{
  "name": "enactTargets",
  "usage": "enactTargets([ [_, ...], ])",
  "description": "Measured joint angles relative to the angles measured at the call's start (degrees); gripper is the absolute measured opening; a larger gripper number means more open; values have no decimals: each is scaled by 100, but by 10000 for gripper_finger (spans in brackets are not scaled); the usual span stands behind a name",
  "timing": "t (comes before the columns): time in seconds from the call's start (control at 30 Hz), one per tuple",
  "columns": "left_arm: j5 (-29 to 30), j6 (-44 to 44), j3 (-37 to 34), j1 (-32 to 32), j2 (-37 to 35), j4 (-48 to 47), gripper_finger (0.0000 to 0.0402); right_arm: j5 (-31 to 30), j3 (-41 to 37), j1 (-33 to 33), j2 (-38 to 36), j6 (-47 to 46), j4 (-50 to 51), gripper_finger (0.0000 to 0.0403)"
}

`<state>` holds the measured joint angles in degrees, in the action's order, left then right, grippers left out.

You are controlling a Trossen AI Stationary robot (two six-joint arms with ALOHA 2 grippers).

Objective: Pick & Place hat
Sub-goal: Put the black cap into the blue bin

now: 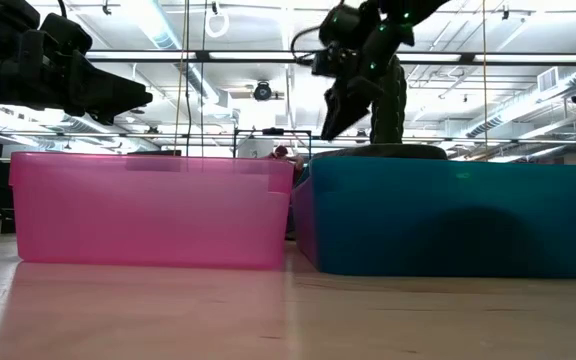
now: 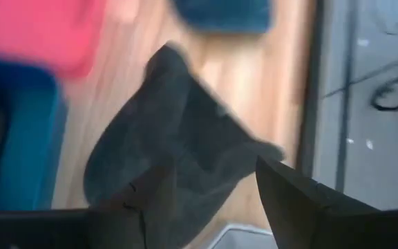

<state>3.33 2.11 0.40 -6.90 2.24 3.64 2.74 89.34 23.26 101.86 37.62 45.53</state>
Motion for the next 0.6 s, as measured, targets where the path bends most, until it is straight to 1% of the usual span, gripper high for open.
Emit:
enactTargets([
  [0.13, 0, 0, -2, -2, 0, -2, 156, 99, 2, 19, 259, 438, 328, 204],
  [0.2, 0, 0, 0, -2, 0, -2, 156, 101, 2, 40, 401, 515, 468, 204],
  [0.43, 0, 0, -1, -1, -2, 0, 156, 136, 2, 58, 790, 885, 225, 204],
  [0.6, -2, 0, 0, 0, 0, -4, 156, 264, 2, 58, 1035, 942, 10, 204],
])
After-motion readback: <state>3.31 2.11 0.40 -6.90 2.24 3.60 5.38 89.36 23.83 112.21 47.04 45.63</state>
